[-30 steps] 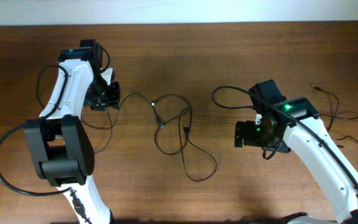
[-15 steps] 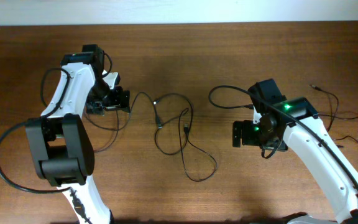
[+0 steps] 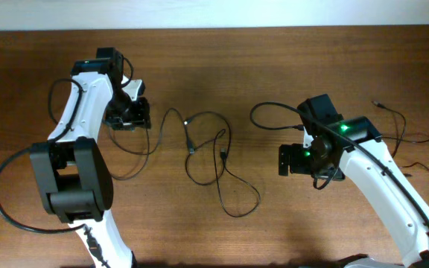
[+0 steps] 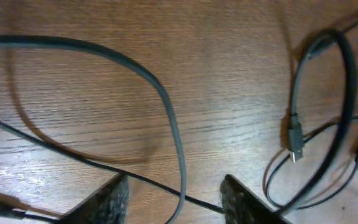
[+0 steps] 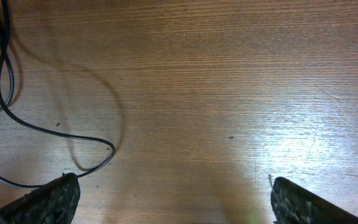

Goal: Untangle cables

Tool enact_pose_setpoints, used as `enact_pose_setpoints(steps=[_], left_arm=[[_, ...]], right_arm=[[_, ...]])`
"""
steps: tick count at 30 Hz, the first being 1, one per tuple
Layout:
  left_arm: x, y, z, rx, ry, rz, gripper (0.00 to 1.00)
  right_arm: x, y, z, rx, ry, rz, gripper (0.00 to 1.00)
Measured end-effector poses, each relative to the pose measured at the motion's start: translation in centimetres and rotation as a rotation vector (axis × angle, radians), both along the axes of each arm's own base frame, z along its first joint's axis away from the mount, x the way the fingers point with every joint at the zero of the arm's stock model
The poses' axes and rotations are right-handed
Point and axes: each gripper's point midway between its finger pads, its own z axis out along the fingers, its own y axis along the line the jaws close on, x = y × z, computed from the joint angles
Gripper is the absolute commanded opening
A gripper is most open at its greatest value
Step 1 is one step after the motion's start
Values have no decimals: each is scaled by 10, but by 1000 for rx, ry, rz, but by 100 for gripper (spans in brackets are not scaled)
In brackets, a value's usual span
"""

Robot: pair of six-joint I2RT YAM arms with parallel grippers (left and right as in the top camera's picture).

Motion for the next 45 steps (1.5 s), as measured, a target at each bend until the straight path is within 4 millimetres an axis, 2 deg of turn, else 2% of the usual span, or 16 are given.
enact_pose_setpoints(steps=[3, 4, 6, 8, 12, 17, 22, 27, 29, 33, 38, 39, 40, 41, 42, 45], left_arm=[[2, 2, 1, 12, -5, 12, 48], [4, 2, 3, 11, -13, 12, 55], [7, 1, 16, 5, -48, 20, 80], [6, -3, 29, -5, -72, 21, 92], [1, -17, 29, -13, -65, -12, 95], [-14, -37, 3, -15, -23, -62, 100], [-22, -43, -15, -15, -7, -81, 99], [-14, -44, -8, -15, -35, -81, 99], [9, -45, 19, -16, -128, -81, 99], [19, -45, 54, -18, -229, -81, 99], [19, -45, 56, -17, -233, -81, 99], [19, -45, 56, -17, -233, -81, 99], [19, -45, 56, -17, -233, -81, 99], [19, -45, 56, -17, -233, -81, 99], [19, -45, 56, -17, -233, -81, 99], [19, -45, 56, -18, -233, -81, 99]], right_arm=[[0, 0, 0, 0, 0, 1, 98], [0, 0, 0, 0, -1, 2, 98], [1, 0, 0, 1, -5, 4, 98], [4, 1, 0, 5, -17, 4, 98], [6, 2, 1, 8, -25, 5, 98], [4, 8, 1, 42, -15, 9, 98], [5, 29, 6, 158, -12, 26, 98], [3, 71, -8, 252, -9, 133, 98], [2, 108, -16, 290, -34, 239, 98], [8, 166, -35, 277, -145, 407, 99], [13, 180, -81, 181, -138, 446, 99], [13, 177, -94, 155, -117, 444, 79], [13, 174, -106, 131, -96, 446, 50], [12, 173, -109, 124, -90, 441, 14], [12, 173, -109, 121, -90, 444, 4], [11, 169, -110, 109, -78, 436, 4]])
